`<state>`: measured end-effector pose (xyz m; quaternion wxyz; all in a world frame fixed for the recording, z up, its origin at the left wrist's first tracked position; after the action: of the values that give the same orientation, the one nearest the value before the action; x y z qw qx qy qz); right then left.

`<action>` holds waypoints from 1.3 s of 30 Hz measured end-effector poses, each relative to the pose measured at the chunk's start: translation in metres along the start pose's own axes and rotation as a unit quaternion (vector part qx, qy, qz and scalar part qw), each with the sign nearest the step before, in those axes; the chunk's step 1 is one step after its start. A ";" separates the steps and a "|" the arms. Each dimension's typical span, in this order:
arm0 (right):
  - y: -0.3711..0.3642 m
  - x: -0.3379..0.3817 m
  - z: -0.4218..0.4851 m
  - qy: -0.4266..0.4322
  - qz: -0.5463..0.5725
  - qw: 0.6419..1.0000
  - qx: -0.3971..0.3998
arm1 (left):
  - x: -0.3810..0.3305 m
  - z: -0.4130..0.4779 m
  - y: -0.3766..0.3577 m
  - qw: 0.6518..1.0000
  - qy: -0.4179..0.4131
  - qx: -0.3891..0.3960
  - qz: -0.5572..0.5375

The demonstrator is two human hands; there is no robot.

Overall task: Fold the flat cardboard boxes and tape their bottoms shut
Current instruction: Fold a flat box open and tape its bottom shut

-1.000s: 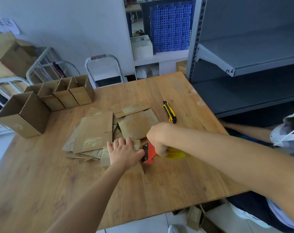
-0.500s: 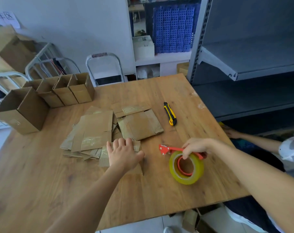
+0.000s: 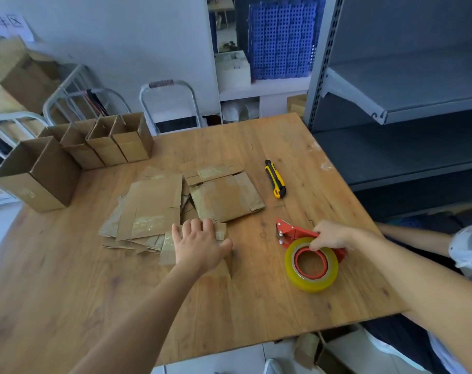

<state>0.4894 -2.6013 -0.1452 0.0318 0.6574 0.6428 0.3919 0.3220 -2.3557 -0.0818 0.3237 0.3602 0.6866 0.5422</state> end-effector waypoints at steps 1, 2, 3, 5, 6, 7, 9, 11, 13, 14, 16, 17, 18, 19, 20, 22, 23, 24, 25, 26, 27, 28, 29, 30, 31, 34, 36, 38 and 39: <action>0.000 0.000 0.001 0.006 -0.009 1.000 -0.008 | 0.000 0.000 0.000 1.000 0.000 -0.001 0.000; 0.001 0.000 0.000 0.010 -0.023 1.000 -0.017 | 0.001 0.000 0.000 1.000 -0.001 -0.003 0.001; 0.002 0.000 0.001 0.016 -0.035 0.999 -0.026 | 0.001 0.000 0.000 1.000 -0.001 -0.001 0.003; 0.004 -0.001 0.000 0.019 -0.062 0.997 -0.042 | 0.000 -0.001 -0.001 1.000 -0.001 0.003 0.005; 0.004 0.000 -0.002 0.015 -0.077 0.996 -0.047 | 0.000 -0.002 0.000 1.000 -0.001 0.002 0.003; 0.004 0.003 -0.006 0.013 -0.092 0.994 -0.052 | -0.001 -0.003 0.000 1.000 -0.002 -0.001 0.002; 0.001 0.017 -0.016 0.014 -0.156 0.985 -0.077 | -0.001 -0.004 0.003 1.000 -0.008 -0.014 -0.007; 0.003 0.042 -0.028 0.042 -0.166 0.973 -0.157 | 0.005 -0.003 0.006 0.998 -0.018 -0.031 -0.058; -0.001 0.080 -0.047 0.121 -0.075 0.961 -0.239 | 0.013 -0.003 0.010 0.989 -0.034 -0.042 -0.140; -0.008 0.098 -0.055 0.161 -0.036 0.954 -0.251 | 0.016 -0.004 0.012 0.984 -0.043 -0.043 -0.167; -0.033 0.130 -0.063 0.208 0.012 0.950 -0.234 | 0.022 -0.006 0.015 0.981 -0.049 -0.046 -0.185; -0.045 0.143 -0.066 0.220 0.038 0.949 -0.225 | 0.026 -0.008 0.017 0.982 -0.039 -0.057 -0.177; -0.058 0.154 -0.069 0.233 0.068 0.945 -0.221 | 0.032 -0.009 0.017 0.985 -0.020 -0.071 -0.158; -0.069 0.164 -0.071 0.244 0.093 0.940 -0.221 | 0.040 -0.010 0.017 0.987 0.013 -0.082 -0.138; -0.079 0.172 -0.073 0.243 0.109 0.938 -0.224 | 0.049 -0.010 0.017 0.986 0.055 -0.085 -0.129; -0.092 0.178 -0.069 0.210 0.111 0.939 -0.250 | 0.070 -0.014 0.011 0.969 0.156 -0.046 -0.187; -0.095 0.179 -0.068 0.190 0.107 0.939 -0.265 | 0.078 -0.016 0.005 0.953 0.199 -0.019 -0.229; -0.097 0.180 -0.066 0.171 0.104 0.940 -0.275 | 0.083 -0.017 0.000 0.941 0.222 0.000 -0.254; -0.097 0.181 -0.064 0.152 0.104 0.941 -0.283 | 0.087 -0.015 -0.002 0.935 0.230 0.005 -0.270; -0.096 0.181 -0.062 0.134 0.105 0.943 -0.287 | 0.091 -0.014 -0.003 0.931 0.229 0.003 -0.285; -0.095 0.183 -0.060 0.116 0.101 0.945 -0.287 | 0.094 -0.012 -0.004 0.925 0.224 0.001 -0.306; -0.093 0.185 -0.057 0.100 0.095 0.949 -0.284 | 0.096 -0.011 -0.004 0.919 0.216 0.008 -0.328; -0.092 0.187 -0.054 0.085 0.089 0.954 -0.274 | 0.097 -0.010 -0.005 0.914 0.208 0.025 -0.347; -0.092 0.188 -0.050 0.073 0.088 0.958 -0.262 | 0.097 -0.011 -0.007 0.908 0.200 0.049 -0.366; -0.092 0.189 -0.045 0.063 0.092 0.962 -0.248 | 0.096 -0.011 -0.010 0.897 0.193 0.073 -0.391; -0.094 0.186 -0.035 0.037 0.136 0.965 -0.221 | 0.093 -0.011 -0.013 0.868 0.190 0.100 -0.449; -0.095 0.184 -0.033 0.026 0.137 0.963 -0.229 | 0.094 -0.009 -0.014 0.881 0.197 0.088 -0.421; -0.097 0.183 -0.035 0.019 0.115 0.963 -0.244 | 0.095 -0.009 -0.014 0.903 0.202 0.072 -0.373; -0.097 0.184 -0.035 0.021 0.109 0.961 -0.251 | 0.095 -0.008 -0.015 0.906 0.203 0.068 -0.364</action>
<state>0.3655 -2.4410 -0.0869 0.1396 0.6863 0.4483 0.5555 0.2623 -2.2814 -0.0994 0.3272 -0.0115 0.8561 0.3999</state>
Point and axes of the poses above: each hand's wrist, its own z-axis towards the middle knuckle, its own y-axis out of the back of the hand, x = y × z, the point moved 8 cm from there along z, towards the middle knuckle, and after that the axes turned 3 degrees about z, right-handed, at the moved point
